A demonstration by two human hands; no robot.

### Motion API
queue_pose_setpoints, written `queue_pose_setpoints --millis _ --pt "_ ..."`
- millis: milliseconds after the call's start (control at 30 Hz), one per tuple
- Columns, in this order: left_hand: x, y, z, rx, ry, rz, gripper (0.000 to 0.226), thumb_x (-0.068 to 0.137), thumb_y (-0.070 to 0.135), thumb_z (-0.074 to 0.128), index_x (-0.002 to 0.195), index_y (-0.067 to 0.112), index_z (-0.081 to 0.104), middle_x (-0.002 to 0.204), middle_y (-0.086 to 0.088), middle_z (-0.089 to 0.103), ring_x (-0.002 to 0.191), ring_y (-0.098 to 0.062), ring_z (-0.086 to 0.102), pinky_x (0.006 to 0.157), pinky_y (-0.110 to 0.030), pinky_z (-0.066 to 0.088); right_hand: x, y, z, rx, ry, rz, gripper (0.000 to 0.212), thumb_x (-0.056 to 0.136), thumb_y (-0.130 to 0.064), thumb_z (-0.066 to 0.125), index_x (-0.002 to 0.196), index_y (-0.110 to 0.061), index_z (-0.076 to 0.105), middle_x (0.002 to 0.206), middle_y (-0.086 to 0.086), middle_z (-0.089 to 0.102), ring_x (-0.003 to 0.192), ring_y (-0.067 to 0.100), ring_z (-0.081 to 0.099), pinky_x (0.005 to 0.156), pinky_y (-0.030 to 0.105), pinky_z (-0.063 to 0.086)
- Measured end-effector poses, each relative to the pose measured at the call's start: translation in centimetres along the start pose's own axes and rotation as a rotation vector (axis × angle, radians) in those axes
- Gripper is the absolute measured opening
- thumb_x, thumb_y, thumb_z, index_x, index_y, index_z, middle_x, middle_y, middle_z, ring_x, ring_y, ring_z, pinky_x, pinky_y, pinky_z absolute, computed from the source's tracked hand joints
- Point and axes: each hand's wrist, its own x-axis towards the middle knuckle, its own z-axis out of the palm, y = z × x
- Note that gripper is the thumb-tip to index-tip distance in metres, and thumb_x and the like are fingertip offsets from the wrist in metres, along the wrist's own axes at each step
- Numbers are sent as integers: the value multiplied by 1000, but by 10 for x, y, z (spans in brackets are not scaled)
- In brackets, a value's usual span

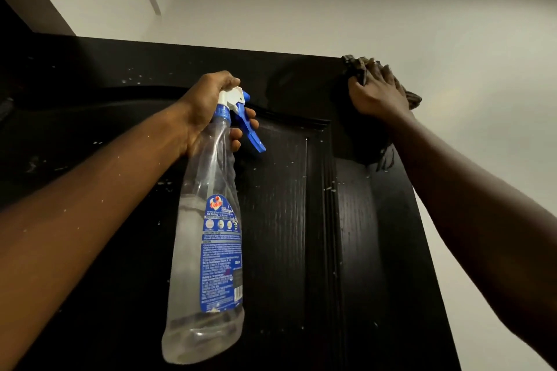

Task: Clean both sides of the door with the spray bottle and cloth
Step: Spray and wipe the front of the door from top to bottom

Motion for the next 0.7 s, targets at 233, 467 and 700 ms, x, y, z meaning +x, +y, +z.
queue_pose_setpoints --millis 233,467,700 --pt "7 -13 1 -3 -4 7 42 96 43 39 92 6 60 80 -13 67 51 -16 55 41 -22 47 31 -23 17 -28 -25 -156 63 102 -49 22 162 -32 11 170 -7 2 156 16 -2 126 41 -2" --pt "8 -4 -6 11 19 37 42 95 42 40 90 6 61 82 -13 68 74 -23 58 42 -23 47 28 11 -5 -35 -68 -271 75 91 -58 19 162 -33 11 170 -6 5 156 17 2 126 43 2" --pt "14 9 1 63 25 68 42 95 42 40 91 6 61 83 -13 67 60 -19 57 45 -23 47 25 -39 10 -61 -32 -192 64 103 -50 24 162 -30 9 170 -2 1 156 21 -3 125 47 -3"
